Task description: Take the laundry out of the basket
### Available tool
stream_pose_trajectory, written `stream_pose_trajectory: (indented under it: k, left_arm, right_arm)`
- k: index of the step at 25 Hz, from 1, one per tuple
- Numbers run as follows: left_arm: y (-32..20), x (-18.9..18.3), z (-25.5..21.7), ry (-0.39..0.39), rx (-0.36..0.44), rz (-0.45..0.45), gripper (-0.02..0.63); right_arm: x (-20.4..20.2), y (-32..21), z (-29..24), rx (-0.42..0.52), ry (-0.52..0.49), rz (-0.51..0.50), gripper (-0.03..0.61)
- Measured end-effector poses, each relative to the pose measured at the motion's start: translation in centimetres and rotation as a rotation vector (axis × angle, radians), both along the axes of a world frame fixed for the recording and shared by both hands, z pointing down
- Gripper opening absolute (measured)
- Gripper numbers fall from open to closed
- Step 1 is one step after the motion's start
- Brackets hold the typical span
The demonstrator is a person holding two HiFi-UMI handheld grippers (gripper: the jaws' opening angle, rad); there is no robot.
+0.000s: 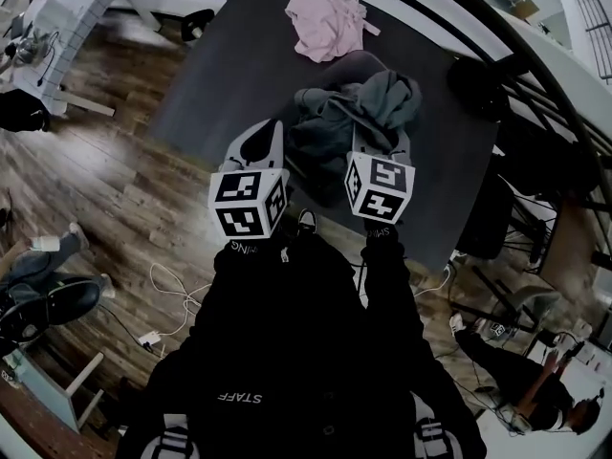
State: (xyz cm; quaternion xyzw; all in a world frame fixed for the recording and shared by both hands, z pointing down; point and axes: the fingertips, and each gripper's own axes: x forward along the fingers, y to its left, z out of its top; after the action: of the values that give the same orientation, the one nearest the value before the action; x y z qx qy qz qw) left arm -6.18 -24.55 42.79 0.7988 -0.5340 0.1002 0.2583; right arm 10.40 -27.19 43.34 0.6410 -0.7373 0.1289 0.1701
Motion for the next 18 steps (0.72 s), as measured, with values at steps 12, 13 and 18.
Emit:
stream_pose_trajectory:
  k: [12,13,18]
  left_arm:
    - [0.4,-1.4,-7.1,0.026,0.157,-0.031,0.000]
    - [0.5,-1.4,-7.7,0.027,0.170,-0.032,-0.002]
    - [0.6,-1.5,-10.4,0.037,0.233,-0.036,0.000]
  right_arm:
    - [-1.1,2.7,-12.4,0.276,0.062,-0.017,0.126]
    - [-1.1,2.8,-13.4,0.299,0.070,-0.018,0.126]
    - [-1.5,3.6,-17.9,0.404,0.111,-0.021,0.126]
